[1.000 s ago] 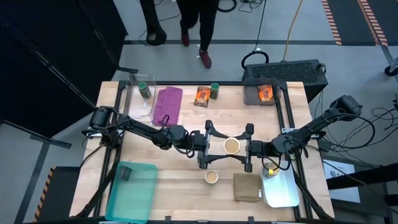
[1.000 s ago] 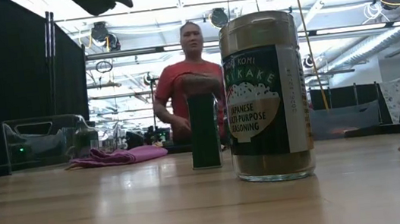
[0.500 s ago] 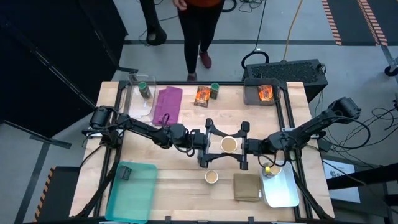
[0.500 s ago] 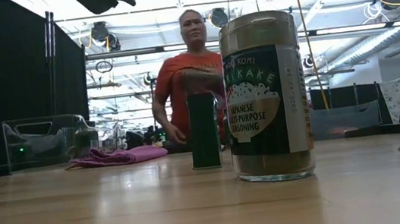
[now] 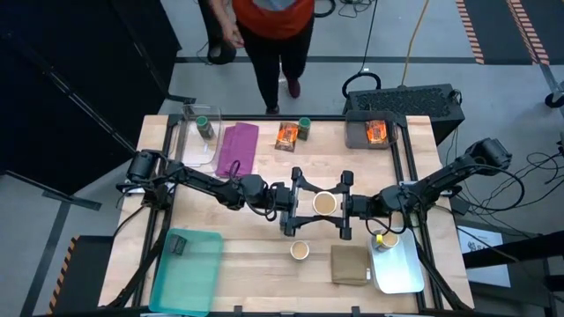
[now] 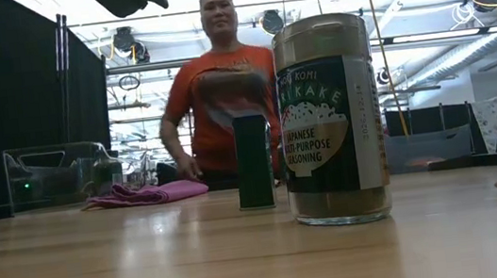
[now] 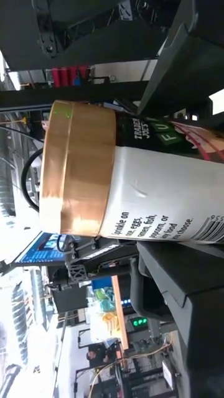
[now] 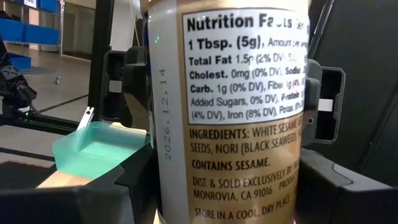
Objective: Sort spices by type
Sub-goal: Put the left golden seasoning bottle into the white bin
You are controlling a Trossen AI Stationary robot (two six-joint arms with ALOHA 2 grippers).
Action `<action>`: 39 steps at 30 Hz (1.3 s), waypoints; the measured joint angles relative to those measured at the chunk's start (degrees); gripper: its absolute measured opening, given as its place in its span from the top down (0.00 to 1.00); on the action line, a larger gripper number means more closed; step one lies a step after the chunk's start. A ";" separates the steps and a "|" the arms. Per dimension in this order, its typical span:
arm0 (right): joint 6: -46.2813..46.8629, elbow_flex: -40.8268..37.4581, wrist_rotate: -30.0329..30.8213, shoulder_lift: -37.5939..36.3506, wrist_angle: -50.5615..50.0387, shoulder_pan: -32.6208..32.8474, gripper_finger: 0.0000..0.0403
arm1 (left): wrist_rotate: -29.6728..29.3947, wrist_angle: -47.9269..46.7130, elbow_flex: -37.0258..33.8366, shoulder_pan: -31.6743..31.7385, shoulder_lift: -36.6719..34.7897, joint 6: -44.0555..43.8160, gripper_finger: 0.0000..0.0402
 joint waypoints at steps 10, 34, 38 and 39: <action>1.08 0.00 -0.06 -0.07 -0.04 -0.54 0.39 | -1.56 0.13 0.00 -0.15 0.00 0.10 0.28; 5.99 0.00 4.25 -0.09 -4.69 -0.48 0.07 | -5.68 -5.71 0.00 -0.30 0.02 0.10 0.29; 8.08 0.04 5.53 -0.77 -7.07 -0.52 0.07 | -8.77 -9.57 0.00 -0.41 -0.96 1.69 0.29; 8.61 0.06 6.70 -1.19 -8.27 -0.36 0.07 | -10.12 -10.90 0.00 -0.60 -1.59 2.15 0.29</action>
